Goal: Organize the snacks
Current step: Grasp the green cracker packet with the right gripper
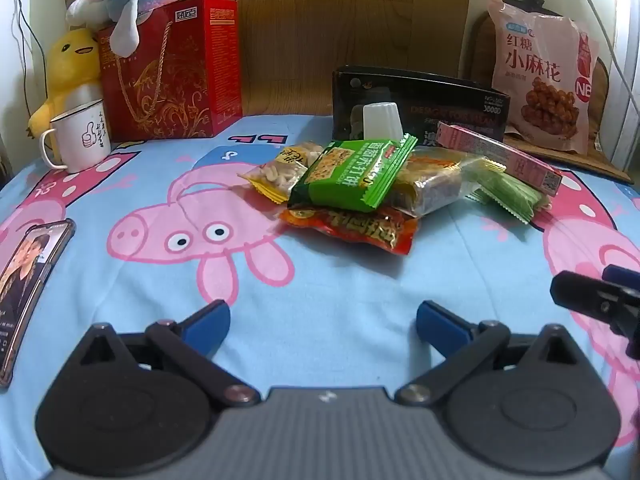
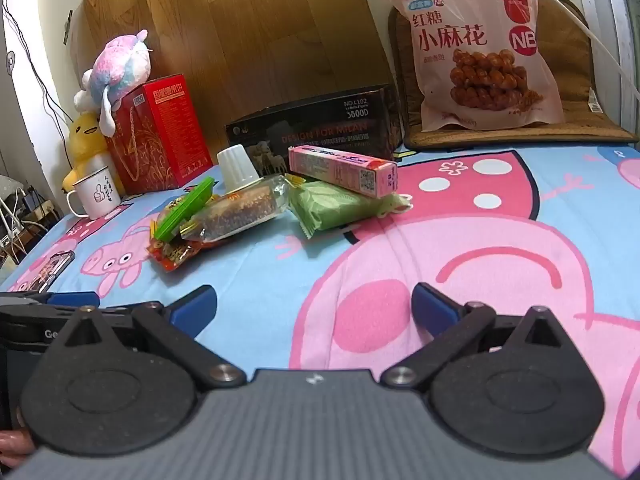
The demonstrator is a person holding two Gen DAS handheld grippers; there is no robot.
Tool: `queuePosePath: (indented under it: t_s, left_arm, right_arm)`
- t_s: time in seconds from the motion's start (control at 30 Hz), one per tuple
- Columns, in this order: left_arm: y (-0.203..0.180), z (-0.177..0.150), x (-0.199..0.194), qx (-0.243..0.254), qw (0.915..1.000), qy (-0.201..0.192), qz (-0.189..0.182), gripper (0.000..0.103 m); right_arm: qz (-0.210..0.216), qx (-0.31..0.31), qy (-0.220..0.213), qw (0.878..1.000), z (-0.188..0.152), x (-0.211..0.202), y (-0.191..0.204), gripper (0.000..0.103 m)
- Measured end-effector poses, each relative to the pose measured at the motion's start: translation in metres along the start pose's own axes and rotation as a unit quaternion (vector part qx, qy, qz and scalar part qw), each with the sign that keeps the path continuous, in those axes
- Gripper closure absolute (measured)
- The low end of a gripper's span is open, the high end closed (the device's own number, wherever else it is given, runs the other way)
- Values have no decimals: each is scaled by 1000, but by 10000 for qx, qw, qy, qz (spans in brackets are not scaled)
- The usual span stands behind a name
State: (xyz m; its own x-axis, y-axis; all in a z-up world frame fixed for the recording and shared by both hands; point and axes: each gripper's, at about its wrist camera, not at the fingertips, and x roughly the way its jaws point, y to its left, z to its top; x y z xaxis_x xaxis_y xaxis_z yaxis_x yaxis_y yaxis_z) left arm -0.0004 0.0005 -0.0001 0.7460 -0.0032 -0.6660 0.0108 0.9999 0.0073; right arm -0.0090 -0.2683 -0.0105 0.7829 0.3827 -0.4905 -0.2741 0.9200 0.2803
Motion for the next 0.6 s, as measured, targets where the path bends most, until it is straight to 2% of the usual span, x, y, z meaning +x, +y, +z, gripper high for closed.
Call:
queuePosePath:
  t_s: [0.1, 0.17, 0.23, 0.27, 0.3, 0.37, 0.47, 0.5, 0.53, 0.6]
  left_arm:
    - [6, 0, -2, -49, 9997, -49, -214, 0]
    - [19, 0, -6, -271, 9989, -123, -349, 1]
    - [40, 2, -11, -584, 9971, -460, -165, 9]
    - [59, 2, -15, -686, 9947, -757, -70, 10]
    - [69, 4, -16, -755, 9928, -931, 76, 11]
    - [83, 9, -13, -893, 9902, -1067, 128, 12]
    - [84, 2, -7, -910, 9880, -1246, 51, 13]
    - [84, 3, -5, -915, 9896, -1107, -87, 22]
    - [84, 3, -5, -956, 9888, -1127, -195, 25]
    - [86, 5, -6, -1051, 9872, -1183, -197, 25]
  right_arm:
    - [-6, -9, 0, 10000, 0, -1, 0, 0]
    - [-38, -45, 29, 10000, 0, 0, 1, 0]
    - [-60, -25, -24, 10000, 1, -2, 1, 0]
    - [-50, -17, -87, 9999, 1, -3, 2, 10]
    - [78, -20, -138, 9999, 3, -4, 5, 24]
    - [365, -15, -96, 9993, 14, 3, 13, 36]
    - [804, -63, -151, 9966, 45, 21, 30, 38]
    - [950, -65, -146, 9954, 57, 30, 37, 39]
    - [1052, -44, -131, 9944, 66, 38, 44, 39]
    - [1092, 100, 187, 9938, 86, 70, 55, 39]
